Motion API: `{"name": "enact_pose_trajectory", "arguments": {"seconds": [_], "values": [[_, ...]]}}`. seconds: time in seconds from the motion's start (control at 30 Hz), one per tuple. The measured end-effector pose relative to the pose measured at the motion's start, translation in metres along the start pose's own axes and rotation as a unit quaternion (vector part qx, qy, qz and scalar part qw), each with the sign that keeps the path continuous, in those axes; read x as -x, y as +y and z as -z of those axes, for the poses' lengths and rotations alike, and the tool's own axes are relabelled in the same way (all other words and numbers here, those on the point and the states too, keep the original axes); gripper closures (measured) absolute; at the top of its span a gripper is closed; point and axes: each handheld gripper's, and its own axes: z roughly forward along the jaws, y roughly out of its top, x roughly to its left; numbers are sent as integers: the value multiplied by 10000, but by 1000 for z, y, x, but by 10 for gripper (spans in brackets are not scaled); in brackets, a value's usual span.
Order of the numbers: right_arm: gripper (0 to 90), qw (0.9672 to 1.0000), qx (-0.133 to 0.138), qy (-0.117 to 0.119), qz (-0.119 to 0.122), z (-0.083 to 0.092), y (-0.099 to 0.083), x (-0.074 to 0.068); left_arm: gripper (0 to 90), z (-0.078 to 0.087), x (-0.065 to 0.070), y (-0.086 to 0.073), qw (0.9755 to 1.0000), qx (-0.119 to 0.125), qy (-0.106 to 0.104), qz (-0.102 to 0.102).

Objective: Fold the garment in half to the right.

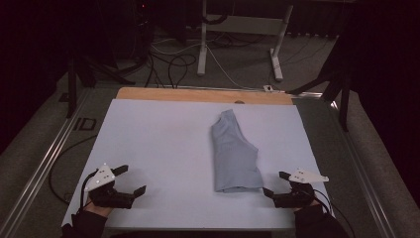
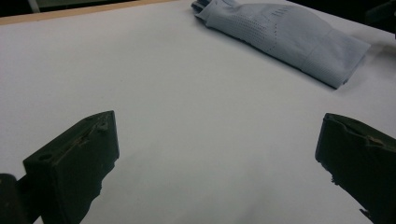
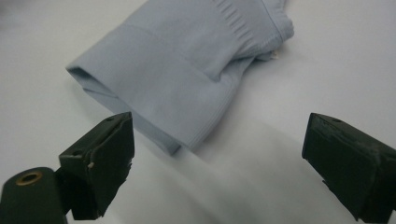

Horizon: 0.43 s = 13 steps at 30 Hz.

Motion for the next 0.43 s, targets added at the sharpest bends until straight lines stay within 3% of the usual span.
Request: {"name": "enact_pose_trajectory", "arguments": {"seconds": [0.43], "values": [[94, 10000, -24, 73, 10, -8, 0, 1, 3, -4, 0, -1, 10000, 29, -55, 31]]}}
